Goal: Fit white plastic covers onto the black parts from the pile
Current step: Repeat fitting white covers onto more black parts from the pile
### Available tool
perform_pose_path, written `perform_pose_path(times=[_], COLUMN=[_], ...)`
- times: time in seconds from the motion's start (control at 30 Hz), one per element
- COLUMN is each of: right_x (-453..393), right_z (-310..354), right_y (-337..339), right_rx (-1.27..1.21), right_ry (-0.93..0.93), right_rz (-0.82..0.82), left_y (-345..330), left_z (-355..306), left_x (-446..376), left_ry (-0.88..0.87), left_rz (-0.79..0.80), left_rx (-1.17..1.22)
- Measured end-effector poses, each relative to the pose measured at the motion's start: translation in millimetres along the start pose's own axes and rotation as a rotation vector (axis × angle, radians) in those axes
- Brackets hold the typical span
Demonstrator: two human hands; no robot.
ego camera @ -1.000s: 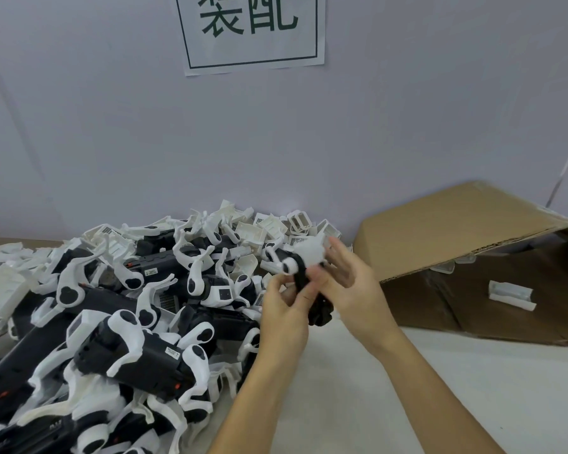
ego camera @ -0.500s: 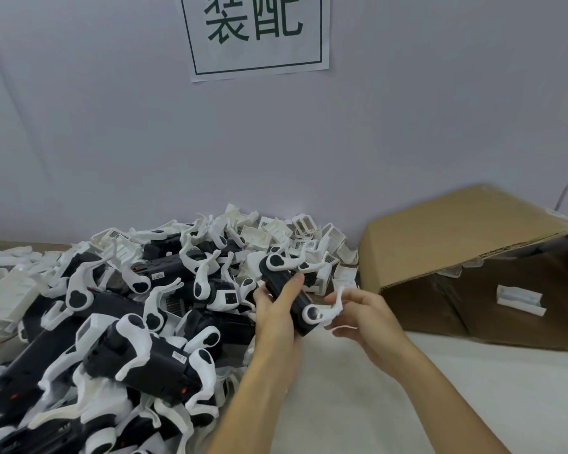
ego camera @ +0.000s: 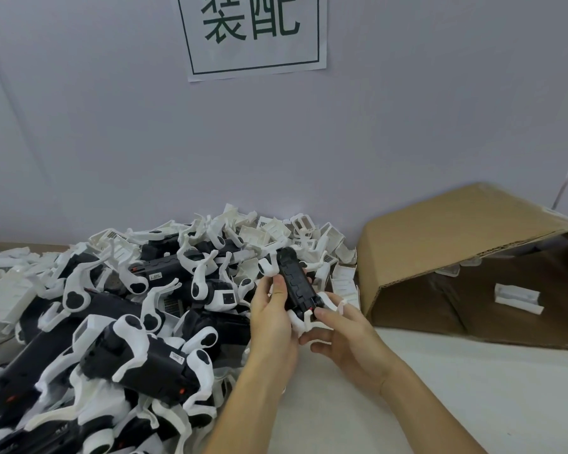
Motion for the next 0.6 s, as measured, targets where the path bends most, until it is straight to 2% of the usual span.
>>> perform_pose_path(times=[0.17,0.37,0.47,0.6], right_x=[-0.8,0.2,1.3,3.5], right_z=[-3.5,-9.5,-8.7,-8.1], right_y=[-6.4,-3.3,-4.9,-5.3], right_rx=[0.018,0.202,0.269,0.191], right_ry=[0.092,0.242,0.294,0.312], right_rz=[0.006,-0.265,-0.277,-0.219], left_y=[1.7,3.1,3.4,2.4], left_z=[2.6,5.1,5.5,2.6], left_x=[-3.1,-2.3,-1.6,-0.2], left_ry=[-0.008,-0.048,-0.042,-0.048], left_rz=[-0.026,-0.074,-0.067,-0.075], left_rx=[-0.055,-0.143,-0.167,-0.170])
Point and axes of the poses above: each hand's wrist, its own x-axis away from the middle knuckle, its own y-axis out of the back of the hand, z = x × y, the point moved 6 cm from there along -x, towards the middle knuckle
